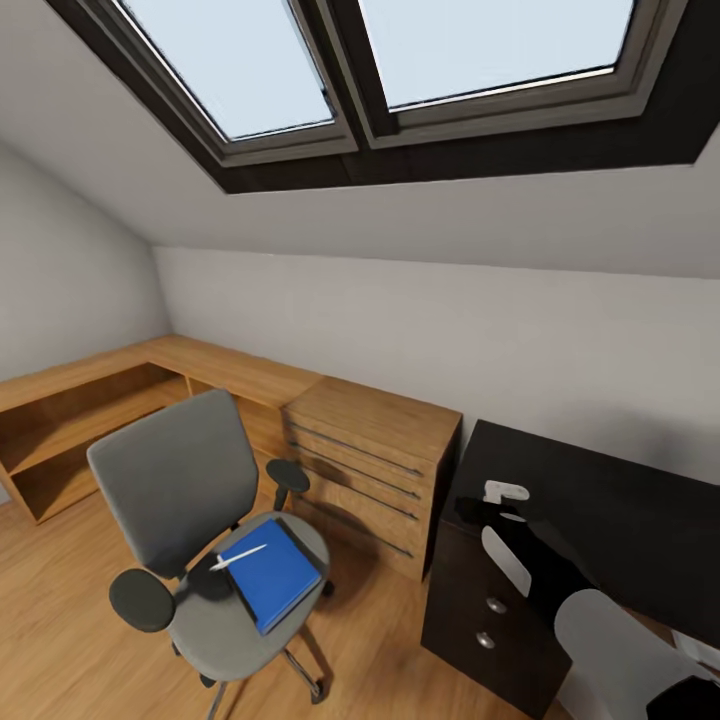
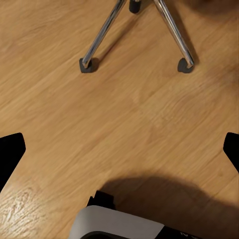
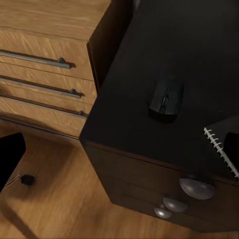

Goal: In the bedroom, organize the workspace by keeping the computer under the desk, ensuring the monitor is on the desk, placing the keyboard on the desk next to the monitor, placing the mouse on the desk next to the keyboard, moving the folder from the swivel chair onto the desk next to the mouse, stacking the notebook on top of the folder with the pen on top of the notebook, and positioning the swivel chair next to the desk.

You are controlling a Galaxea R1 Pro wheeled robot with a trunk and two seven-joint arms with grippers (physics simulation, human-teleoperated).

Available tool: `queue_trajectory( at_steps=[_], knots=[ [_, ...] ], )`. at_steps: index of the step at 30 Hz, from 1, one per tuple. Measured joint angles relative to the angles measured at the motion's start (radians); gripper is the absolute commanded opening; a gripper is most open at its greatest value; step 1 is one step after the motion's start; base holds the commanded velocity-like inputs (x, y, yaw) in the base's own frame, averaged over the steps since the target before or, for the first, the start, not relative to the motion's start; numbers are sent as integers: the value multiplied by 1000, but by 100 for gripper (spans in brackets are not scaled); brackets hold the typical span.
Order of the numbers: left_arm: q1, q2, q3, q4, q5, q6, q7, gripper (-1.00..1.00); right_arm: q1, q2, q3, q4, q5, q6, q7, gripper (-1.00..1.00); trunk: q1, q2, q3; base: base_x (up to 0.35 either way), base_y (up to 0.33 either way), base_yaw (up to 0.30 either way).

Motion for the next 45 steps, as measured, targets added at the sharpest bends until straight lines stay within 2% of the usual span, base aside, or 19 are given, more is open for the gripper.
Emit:
queue_trajectory(
  at_steps=[19, 34, 45],
  knots=[
    [0, -2, -2, 0, -2, 0, 0, 100, 0, -9, 1, 5, 0, -3, -1, 100, 0, 0, 0, 11, -1, 0],
    [0, -3, -2, 0, -4, 0, 0, 100, 0, -10, 3, 25, 0, -4, -1, 100, 0, 0, 0, 170, -92, 0],
    [0, -2, -1, 0, -4, 0, 0, 100, -6, -1, 0, 91, -1, -7, -2, 100, 0, 0, 0, 30, -13, 0]
  ],
)
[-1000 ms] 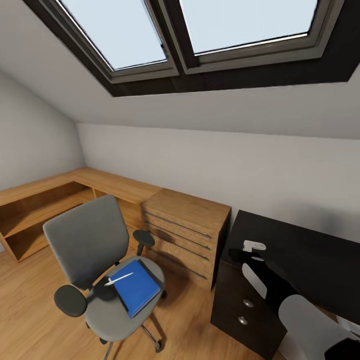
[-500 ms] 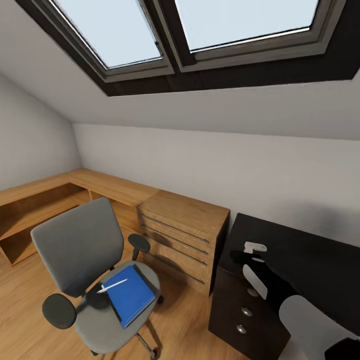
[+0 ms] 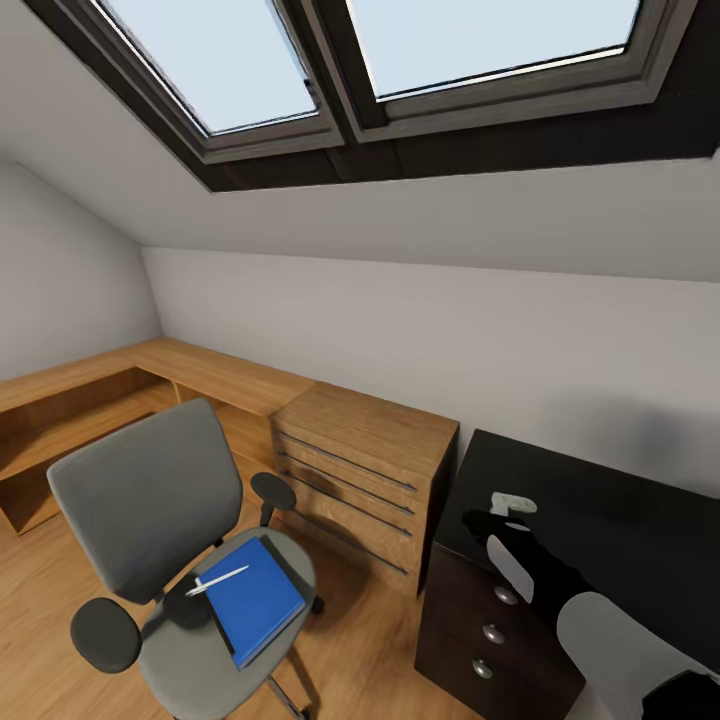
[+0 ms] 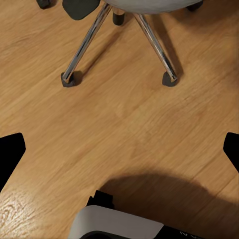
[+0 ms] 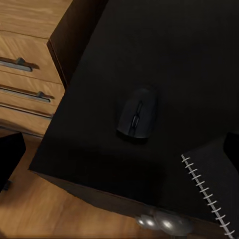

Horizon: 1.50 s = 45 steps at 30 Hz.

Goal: In the bedroom, organize the workspace by keeping the computer under the desk, ensuring the monitor is on the desk, placing the keyboard on the desk next to the monitor, placing the mouse on the desk next to the keyboard, moving the folder from the swivel chair onto the desk next to the mouse, stacking the notebook on top of the folder with the pen on top of the notebook, and positioning the swivel chair next to the desk.

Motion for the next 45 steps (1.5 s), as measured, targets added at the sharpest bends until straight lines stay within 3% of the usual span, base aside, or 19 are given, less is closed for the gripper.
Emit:
queue_trajectory(
  at_steps=[11, 21, 39, 45],
  knots=[
    [0, 0, 1, 0, 0, 0, 0, 100, -166, -2, 0, 42, 2, 102, -5, 100, 0, 0, 0, 2, -1, 0],
    [0, 3, 1, 0, 1, 0, 0, 100, -310, 1, 0, 188, 1, 137, -7, 100, 0, 0, 0, 0, 0, 0],
    [0, 6, 3, 0, 3, 0, 0, 100, -344, 3, 1, 327, -9, 153, -1, 100, 0, 0, 0, 128, 0, 0],
    [0, 10, 3, 0, 5, 0, 0, 100, -345, 23, 0, 376, -11, 163, 1, 100, 0, 0, 0, 17, 0, 0]
  ],
)
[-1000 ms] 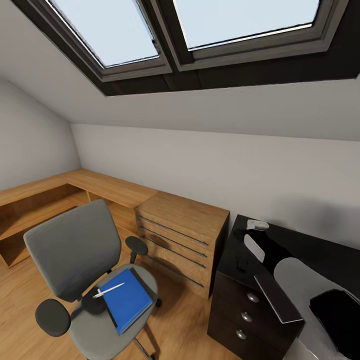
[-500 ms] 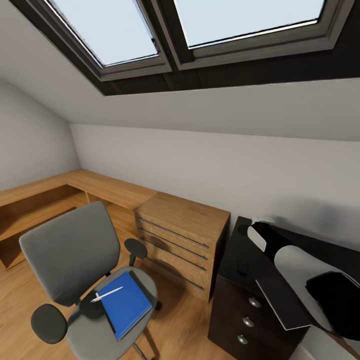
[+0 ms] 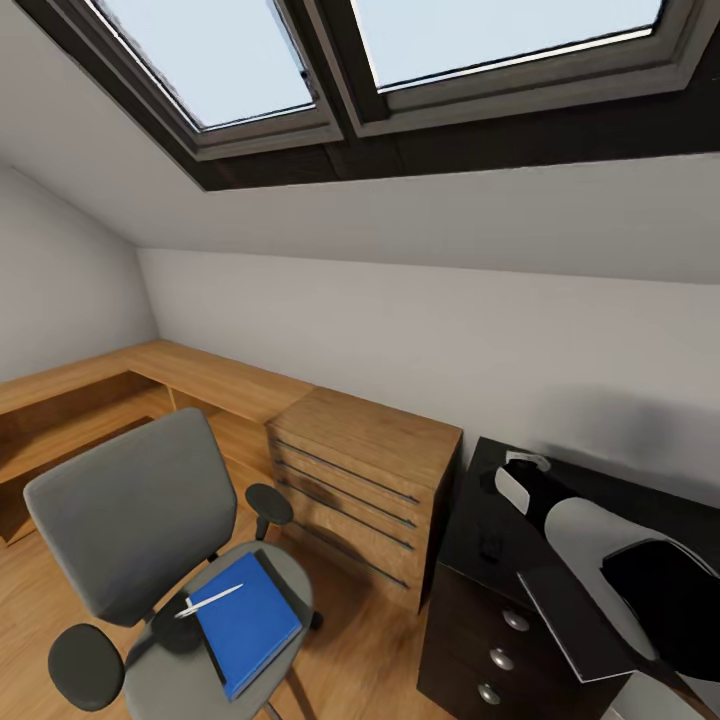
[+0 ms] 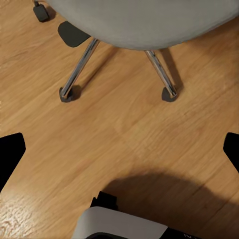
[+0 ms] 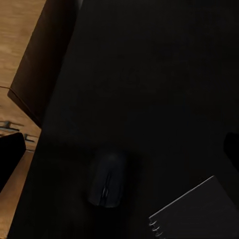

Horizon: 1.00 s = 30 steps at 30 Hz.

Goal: In the bedroom, organize the workspace by keeping the computer under the desk, ensuring the monitor is on the desk, placing the keyboard on the desk next to the monitor, placing the mouse on the desk next to the keyboard, moving the folder from the swivel chair onto the desk next to the mouse, stacking the notebook on top of the folder with the pen on top of the notebook, and positioning the swivel chair next to the desk.

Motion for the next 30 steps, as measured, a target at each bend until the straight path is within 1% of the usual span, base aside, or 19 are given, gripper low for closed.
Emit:
queue_trajectory(
  at_steps=[7, 17, 30],
  knots=[
    [0, 1, 1, 0, 0, 0, 0, 100, 0, 9, 0, 45, 0, 20, 3, 100, 0, 0, 0, 13, 0, 0],
    [0, 2, 2, 0, 0, 0, 0, 100, 1, 12, 0, 79, 0, 26, 6, 100, 0, 0, 0, 103, 0, 0],
    [0, 2, 2, 0, 0, 1, 0, 100, 1, 19, 0, 95, 0, 27, 6, 100, 0, 0, 0, 16, 0, 0]
  ],
)
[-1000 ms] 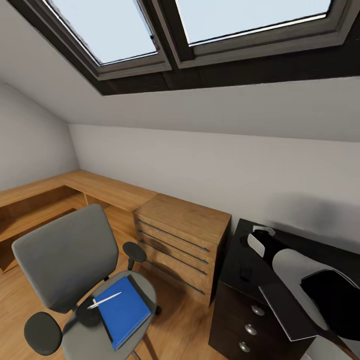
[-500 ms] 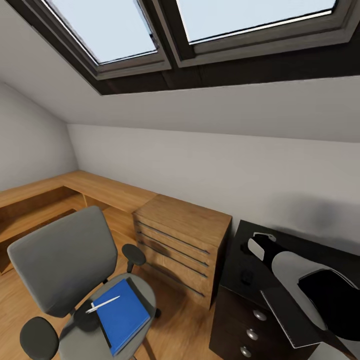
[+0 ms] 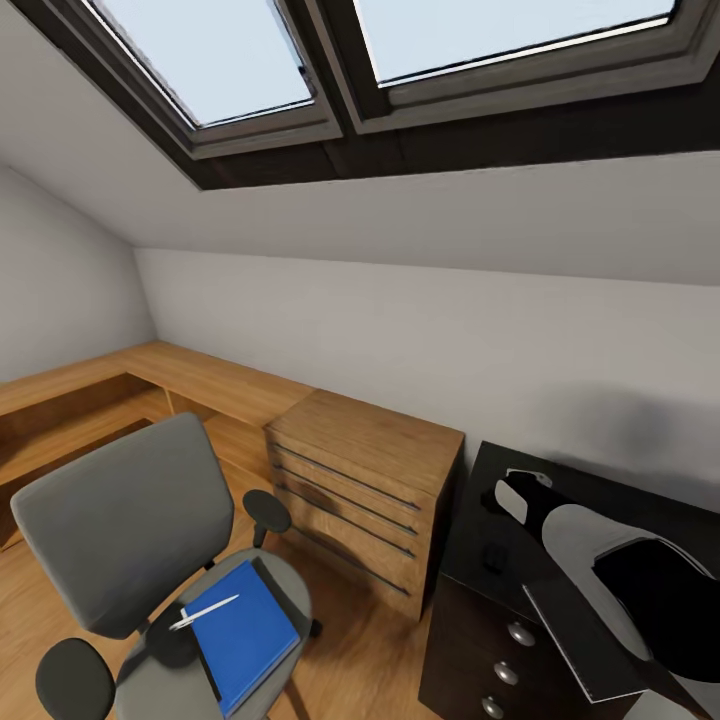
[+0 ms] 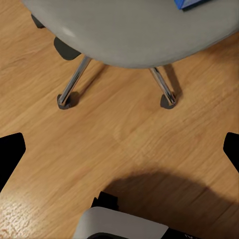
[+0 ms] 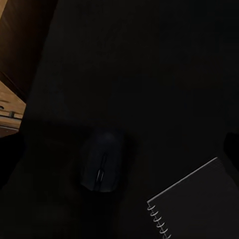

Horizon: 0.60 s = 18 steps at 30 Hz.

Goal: In the bedroom, organize the workspace by keeping the computer under the desk, ensuring the monitor is on the desk, placing the keyboard on the desk next to the monitor, placing the mouse on the desk next to the keyboard, moving the folder from the swivel chair onto the desk next to the mouse, stacking the notebook on top of the folder with the pen on top of the notebook, and positioning the swivel chair next to the desk.

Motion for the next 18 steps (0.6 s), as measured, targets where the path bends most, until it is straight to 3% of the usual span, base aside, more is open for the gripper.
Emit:
queue_trajectory(
  at_steps=[18],
  knots=[
    [0, 0, -1, 0, 0, 0, 0, 100, 2, 8, 0, 2, 0, 2, 19, 100, 0, 0, 0, 1, 0, 0]
  ],
)
